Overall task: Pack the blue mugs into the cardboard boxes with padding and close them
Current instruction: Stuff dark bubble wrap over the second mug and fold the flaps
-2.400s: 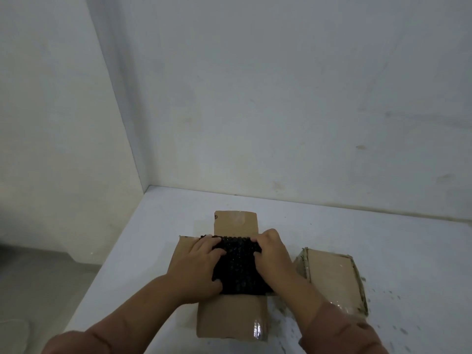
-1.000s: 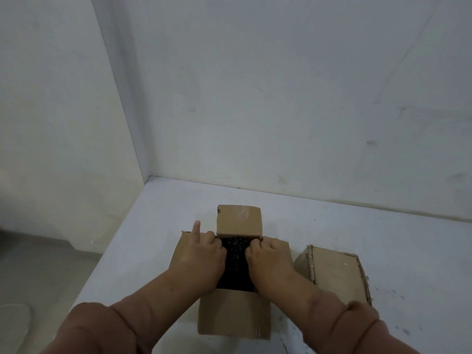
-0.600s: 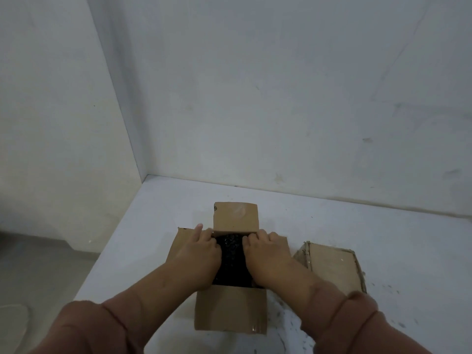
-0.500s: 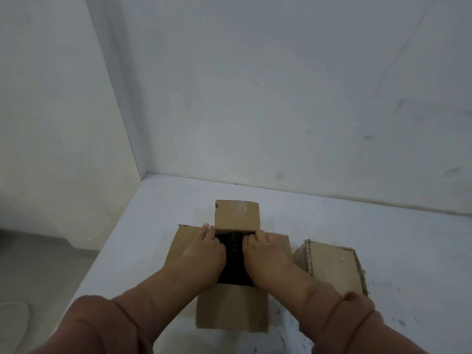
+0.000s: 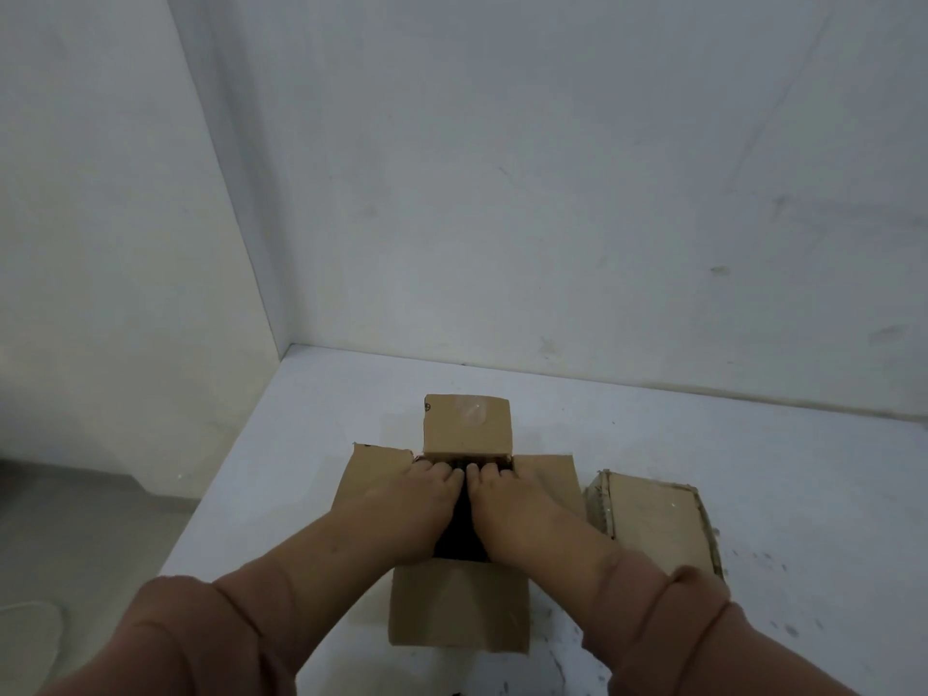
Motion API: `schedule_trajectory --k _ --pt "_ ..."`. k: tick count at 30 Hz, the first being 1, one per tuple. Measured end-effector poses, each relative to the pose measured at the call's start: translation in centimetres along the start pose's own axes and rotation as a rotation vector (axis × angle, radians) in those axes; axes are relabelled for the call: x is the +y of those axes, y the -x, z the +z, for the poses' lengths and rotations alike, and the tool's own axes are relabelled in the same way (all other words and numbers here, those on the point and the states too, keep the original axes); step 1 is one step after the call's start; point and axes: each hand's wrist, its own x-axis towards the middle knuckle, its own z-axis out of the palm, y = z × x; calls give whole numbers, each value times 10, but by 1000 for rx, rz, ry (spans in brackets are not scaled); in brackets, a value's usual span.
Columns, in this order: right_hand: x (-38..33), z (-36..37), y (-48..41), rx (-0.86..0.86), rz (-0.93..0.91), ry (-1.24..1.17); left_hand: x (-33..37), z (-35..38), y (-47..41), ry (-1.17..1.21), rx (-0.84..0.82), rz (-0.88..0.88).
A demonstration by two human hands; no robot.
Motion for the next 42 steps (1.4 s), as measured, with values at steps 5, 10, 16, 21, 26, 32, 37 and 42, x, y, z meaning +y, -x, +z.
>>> schedule_trajectory --k 5,10,16,21,26,32,37,42 --pt "3 10 -2 49 12 13 12 -3 -7 70 -86 -63" --pt "11 10 0 76 -37 15 12 -7 -7 124 -83 -67" --pt "9 18 2 109 -15 -22 6 -3 -5 158 -42 -35" --pt "24 19 9 53 27 -345 -9 8 7 322 124 -5" --pt "44 31 42 290 426 -922 -37 29 42 714 452 -558" --pt "55 29 58 246 534 -1429 -44 25 68 1755 265 -830" --pt "45 19 64 308 530 -1578 -27 7 70 1596 474 -771" --pt "23 5 65 274 311 -1378 -2 -2 68 1093 453 -526"
